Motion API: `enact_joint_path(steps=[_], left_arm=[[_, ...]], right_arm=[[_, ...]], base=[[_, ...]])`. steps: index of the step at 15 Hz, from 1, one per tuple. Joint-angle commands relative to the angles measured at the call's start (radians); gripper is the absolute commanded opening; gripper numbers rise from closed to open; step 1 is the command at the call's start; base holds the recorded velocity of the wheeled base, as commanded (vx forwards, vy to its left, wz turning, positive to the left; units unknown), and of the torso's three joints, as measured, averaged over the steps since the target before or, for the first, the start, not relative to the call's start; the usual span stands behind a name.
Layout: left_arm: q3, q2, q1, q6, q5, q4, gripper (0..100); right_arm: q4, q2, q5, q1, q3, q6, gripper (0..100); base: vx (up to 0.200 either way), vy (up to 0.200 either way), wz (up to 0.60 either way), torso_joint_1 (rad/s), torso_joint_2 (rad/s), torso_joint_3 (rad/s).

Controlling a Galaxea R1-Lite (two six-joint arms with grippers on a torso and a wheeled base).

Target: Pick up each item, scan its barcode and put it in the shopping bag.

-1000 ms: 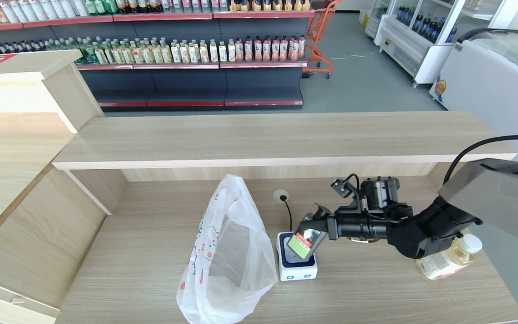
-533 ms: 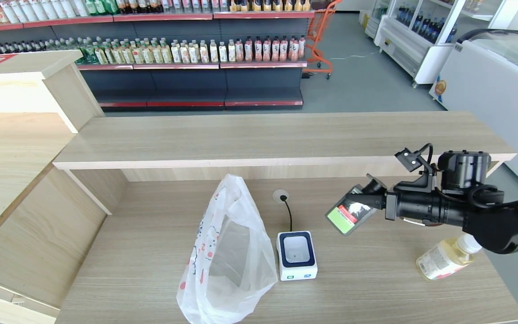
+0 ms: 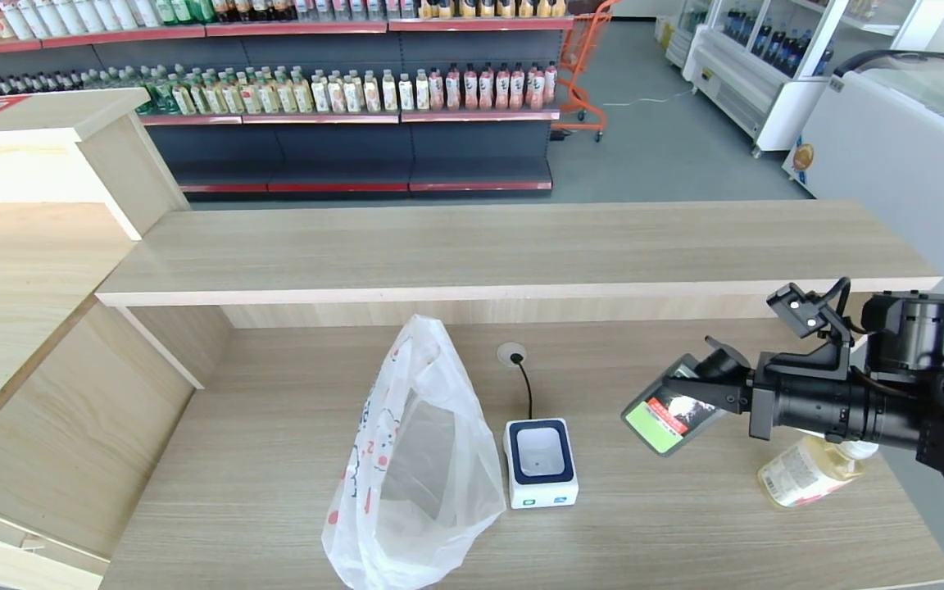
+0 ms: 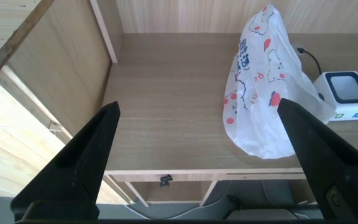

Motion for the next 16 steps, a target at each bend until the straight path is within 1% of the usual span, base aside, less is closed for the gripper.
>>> enact_joint_path(steps=[1, 4, 13, 16], left_arm=[[0.0, 0.0, 0.0, 0.0, 0.0, 0.001, 100], [0.0, 0.0, 0.0, 0.0, 0.0, -0.001, 100], [0.0, 0.0, 0.0, -0.001, 0.0, -0.001, 100], [0.0, 0.0, 0.0, -0.001, 0.0, -0.001, 100]], right_arm=[[0.001, -0.015, 0.0, 0.0, 0.004, 0.0, 0], [0.003, -0.017, 0.0, 0.0, 0.005, 0.005, 0], [0.009, -0.017, -0.006, 0.012, 0.012, 0.083, 0], [0.009, -0.007, -0.019, 0.034, 0.024, 0.089, 0]], base=[[0.0, 0.0, 0.0, 0.0, 0.0, 0.0], [0.0, 0.0, 0.0, 0.0, 0.0, 0.0], [0.0, 0.2, 0.0, 0.007, 0.0, 0.0], [0.0, 0.0, 0.0, 0.0, 0.0, 0.0]])
